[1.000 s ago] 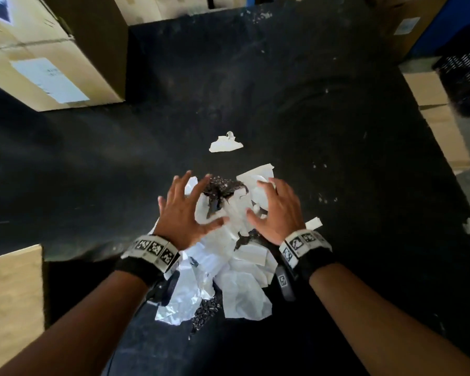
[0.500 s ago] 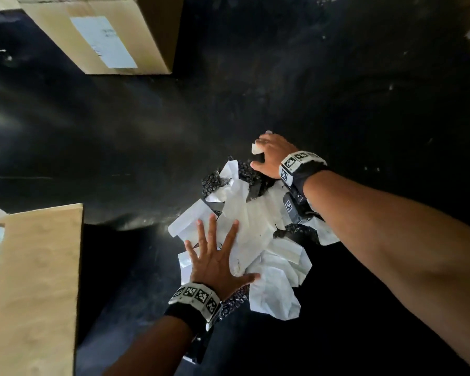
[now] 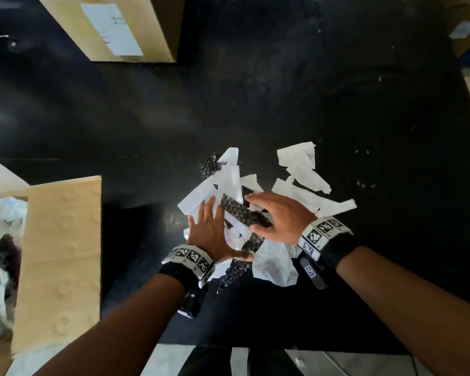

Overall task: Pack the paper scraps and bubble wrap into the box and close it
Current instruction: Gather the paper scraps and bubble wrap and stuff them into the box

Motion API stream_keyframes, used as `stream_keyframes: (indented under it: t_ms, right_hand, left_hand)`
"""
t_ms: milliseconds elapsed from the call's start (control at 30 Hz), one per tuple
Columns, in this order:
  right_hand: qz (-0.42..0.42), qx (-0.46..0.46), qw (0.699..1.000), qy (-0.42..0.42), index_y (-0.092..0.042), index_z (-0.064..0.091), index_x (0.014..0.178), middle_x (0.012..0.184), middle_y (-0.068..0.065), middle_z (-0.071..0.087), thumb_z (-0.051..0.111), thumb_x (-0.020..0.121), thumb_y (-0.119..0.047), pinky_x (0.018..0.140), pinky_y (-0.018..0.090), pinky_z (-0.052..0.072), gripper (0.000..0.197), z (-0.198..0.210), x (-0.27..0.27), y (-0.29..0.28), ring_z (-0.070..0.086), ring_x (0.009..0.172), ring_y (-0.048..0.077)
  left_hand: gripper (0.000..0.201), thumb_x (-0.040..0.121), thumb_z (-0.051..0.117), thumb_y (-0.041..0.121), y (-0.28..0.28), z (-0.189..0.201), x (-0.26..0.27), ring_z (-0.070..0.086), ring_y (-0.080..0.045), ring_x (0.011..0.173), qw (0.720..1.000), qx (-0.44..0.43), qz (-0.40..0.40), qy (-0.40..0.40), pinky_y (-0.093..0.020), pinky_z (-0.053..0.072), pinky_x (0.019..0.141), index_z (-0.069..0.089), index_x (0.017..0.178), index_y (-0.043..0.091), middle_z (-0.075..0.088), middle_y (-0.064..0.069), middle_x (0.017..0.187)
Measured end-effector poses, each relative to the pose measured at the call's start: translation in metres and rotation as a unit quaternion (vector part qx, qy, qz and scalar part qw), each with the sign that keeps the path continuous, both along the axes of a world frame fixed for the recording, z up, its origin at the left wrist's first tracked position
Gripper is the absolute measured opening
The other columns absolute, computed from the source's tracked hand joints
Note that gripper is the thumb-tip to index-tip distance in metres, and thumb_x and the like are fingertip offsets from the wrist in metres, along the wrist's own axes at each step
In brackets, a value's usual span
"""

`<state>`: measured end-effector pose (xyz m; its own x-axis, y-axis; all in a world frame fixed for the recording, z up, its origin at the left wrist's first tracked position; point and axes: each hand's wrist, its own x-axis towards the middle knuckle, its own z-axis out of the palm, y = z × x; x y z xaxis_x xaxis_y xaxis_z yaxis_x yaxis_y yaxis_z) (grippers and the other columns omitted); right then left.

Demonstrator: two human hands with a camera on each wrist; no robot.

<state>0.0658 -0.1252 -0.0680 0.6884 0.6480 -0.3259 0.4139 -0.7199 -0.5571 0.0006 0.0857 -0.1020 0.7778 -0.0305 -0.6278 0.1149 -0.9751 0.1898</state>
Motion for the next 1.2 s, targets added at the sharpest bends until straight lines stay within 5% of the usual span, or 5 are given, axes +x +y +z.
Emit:
stream_keyframes:
  t_ms: [233,467,733,933,1200]
  right_hand:
    - [0.094,-0.086,0.992,-0.005,-0.018,0.021,0.16,0.171,0.005,0.006,0.057,0.093,-0.058,0.125,0.05,0.02,0.086,-0.023,-0.043,-0.005,0.005,0.157,0.024]
    - [-0.046,-0.007,0.996,-0.072,-0.037,0.005,0.161,0.171,0.004,-0.004,0.072,0.063,-0.079,0.124,0.054,0.006,0.126,-0.005,-0.046,-0.015,-0.001,0.157,0.025]
    - [-0.248,-0.107,0.961,0.059,-0.045,-0.015,0.157,0.169,0.003,-0.019,0.063,0.057,-0.092,0.124,0.057,0.01,0.135,-0.028,-0.02,-0.076,-0.013,0.156,0.027]
    - [-0.13,-0.056,0.988,0.067,-0.046,-0.014,0.157,0.171,0.003,-0.008,0.068,0.057,-0.09,0.124,0.06,0.013,0.136,-0.03,-0.04,-0.033,-0.008,0.157,0.027]
    - [0.066,-0.142,0.987,-0.035,-0.046,-0.026,0.153,0.158,0.005,-0.044,0.08,0.03,-0.088,0.11,0.081,0.0,0.168,-0.02,-0.039,-0.017,-0.034,0.147,0.042]
  left_hand:
    - [0.128,0.047,0.078,0.085,0.036,0.032,-0.014,0.032,-0.029,0.142,0.992,-0.035,0.062,-0.104,-0.053,0.041,0.113,0.028,0.146,0.022,0.027,-0.006,0.154]
    - [0.154,0.029,0.053,0.107,0.031,0.026,-0.005,-0.027,-0.039,0.151,0.991,-0.024,0.028,-0.127,-0.077,0.0,0.109,-0.015,0.155,0.051,-0.026,-0.002,0.166]
    - [0.117,0.058,0.045,0.102,0.046,-0.01,0.033,-0.014,-0.036,0.155,0.985,-0.143,0.06,-0.07,-0.072,0.002,0.119,-0.005,0.154,0.058,-0.021,0.002,0.169]
    - [0.135,0.051,0.052,0.103,0.032,-0.007,0.021,-0.022,-0.036,0.153,0.99,-0.114,-0.008,-0.079,-0.075,0.003,0.117,-0.008,0.158,0.047,-0.023,0.001,0.168]
    - [0.171,0.025,0.074,0.094,0.032,0.003,-0.001,-0.042,-0.041,0.142,0.977,-0.037,-0.208,-0.038,-0.085,-0.002,0.107,-0.033,0.15,0.046,-0.047,-0.005,0.156]
